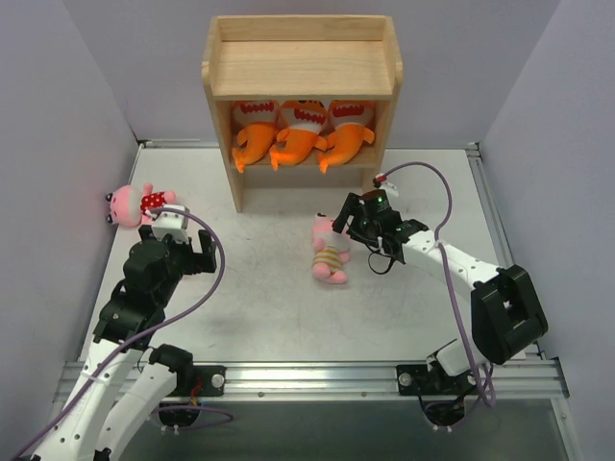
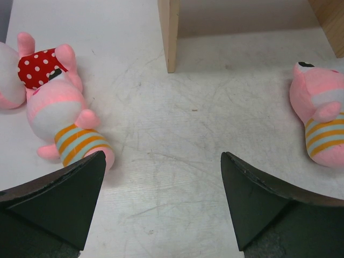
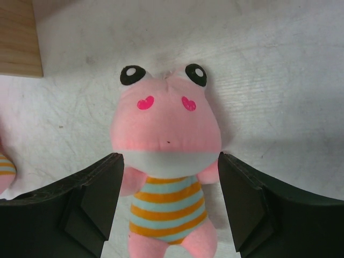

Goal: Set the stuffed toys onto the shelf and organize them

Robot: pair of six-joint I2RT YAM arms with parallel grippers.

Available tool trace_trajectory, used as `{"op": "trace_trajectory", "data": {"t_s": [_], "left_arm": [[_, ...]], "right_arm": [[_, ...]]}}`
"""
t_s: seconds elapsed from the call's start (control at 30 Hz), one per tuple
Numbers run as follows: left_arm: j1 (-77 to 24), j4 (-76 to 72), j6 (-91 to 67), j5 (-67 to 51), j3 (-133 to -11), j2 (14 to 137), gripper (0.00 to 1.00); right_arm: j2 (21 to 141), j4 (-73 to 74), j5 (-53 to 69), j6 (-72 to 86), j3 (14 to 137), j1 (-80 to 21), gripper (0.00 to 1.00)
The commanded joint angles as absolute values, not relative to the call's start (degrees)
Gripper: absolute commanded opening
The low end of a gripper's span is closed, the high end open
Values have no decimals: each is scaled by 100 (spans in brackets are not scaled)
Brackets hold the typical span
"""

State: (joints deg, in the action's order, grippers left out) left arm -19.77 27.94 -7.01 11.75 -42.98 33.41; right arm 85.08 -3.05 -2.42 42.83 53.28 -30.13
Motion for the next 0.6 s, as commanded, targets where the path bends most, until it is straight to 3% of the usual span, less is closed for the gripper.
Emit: {"op": "trace_trajectory", "data": {"t_s": [0.0,0.4,0.57], "left_arm": [[-1951,2628,-650,1116,-4333,3366,96],[-1951,2619,-642,1125,-4333,3410,96],[-1951,2619,-642,1108,-4333,3401,96]], "right_arm": [[8700,-948,324,4131,5212,-2769,71],[9580,-1538,1239,3885,5159,-2707,67],[9545,-1468,1248,3727,5115,-2707,56]]}}
